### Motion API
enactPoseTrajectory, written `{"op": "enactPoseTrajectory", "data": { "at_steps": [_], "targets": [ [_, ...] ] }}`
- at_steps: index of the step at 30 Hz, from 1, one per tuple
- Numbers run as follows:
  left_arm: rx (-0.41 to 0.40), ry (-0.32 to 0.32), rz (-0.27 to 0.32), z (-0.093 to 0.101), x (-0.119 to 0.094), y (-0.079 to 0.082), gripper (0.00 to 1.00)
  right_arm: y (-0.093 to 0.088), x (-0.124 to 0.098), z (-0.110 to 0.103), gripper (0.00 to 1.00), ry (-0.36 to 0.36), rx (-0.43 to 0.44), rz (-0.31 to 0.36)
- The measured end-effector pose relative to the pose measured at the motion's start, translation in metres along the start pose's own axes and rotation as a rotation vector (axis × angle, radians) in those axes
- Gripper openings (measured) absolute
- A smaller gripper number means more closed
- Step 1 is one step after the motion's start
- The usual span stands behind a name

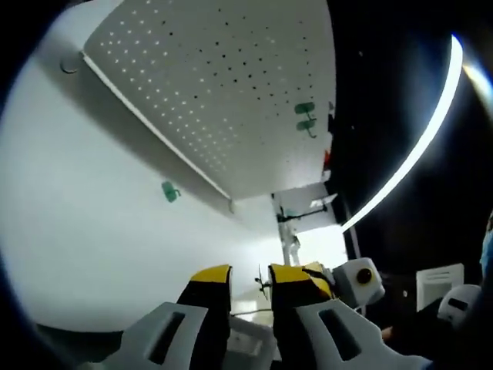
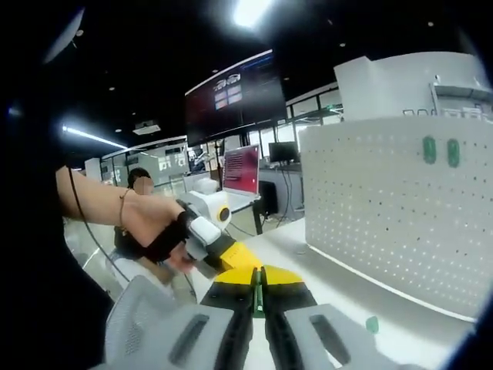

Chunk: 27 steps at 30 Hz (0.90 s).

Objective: Insert the hook assembly into the mounting plate slot until the hook locks in place.

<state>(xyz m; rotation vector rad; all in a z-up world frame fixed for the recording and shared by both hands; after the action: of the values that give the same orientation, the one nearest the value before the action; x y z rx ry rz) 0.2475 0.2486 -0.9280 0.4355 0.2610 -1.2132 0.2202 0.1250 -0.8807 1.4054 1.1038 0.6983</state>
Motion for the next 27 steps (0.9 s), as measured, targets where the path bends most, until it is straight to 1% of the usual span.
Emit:
{"op": "enactPoseTrajectory", "data": {
  "at_steps": [1,6,10,12,16,24,27],
  "targets": [
    [-0.003,-0.004,-0.001,0.001,0.0004,-0.0007,0.27,0.0008,-0.0001,0.0005,0.0,-0.002,-0.003,0.003],
    [-0.017,-0.021,-0.014,0.0051,0.0028,-0.0037,0.23,0.0039,0.0004,-0.0004,0.0,0.001,-0.006,0.009],
    [-0.041,-0.054,-0.023,0.0095,0.0033,-0.005,0.17,0.0041,0.0012,-0.0014,0.0,0.005,-0.008,0.009],
    [-0.048,-0.058,-0.035,0.0101,0.0034,-0.0062,0.13,0.0048,0.0013,-0.0018,0.0,0.006,-0.008,0.012],
    [-0.063,-0.07,-0.024,0.0104,0.0017,-0.0046,0.06,0.0059,0.002,-0.0032,0.0,0.015,-0.014,0.011],
    [-0.065,-0.078,-0.014,0.01,-0.0007,-0.0035,0.04,0.0074,0.0037,-0.0042,0.0,0.024,-0.02,0.013],
    [-0.047,-0.073,-0.007,0.0092,-0.0013,-0.0043,0.02,0.0059,0.0038,-0.0044,0.0,0.029,-0.015,0.007]
  ]
}}
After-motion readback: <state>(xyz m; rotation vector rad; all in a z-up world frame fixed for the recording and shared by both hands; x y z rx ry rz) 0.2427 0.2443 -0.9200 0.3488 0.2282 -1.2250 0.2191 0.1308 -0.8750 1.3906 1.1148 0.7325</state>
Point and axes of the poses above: the point that each gripper's makers call its tool centre point, and the gripper's own axes: x roughly forward along the fingers, z roughly to its right, y roughly out of its top, the point moved 7 cm from there along -x, roughly backward along the fingers, and after that the axes turned 12 degrees about y, right-handed, at the moved point
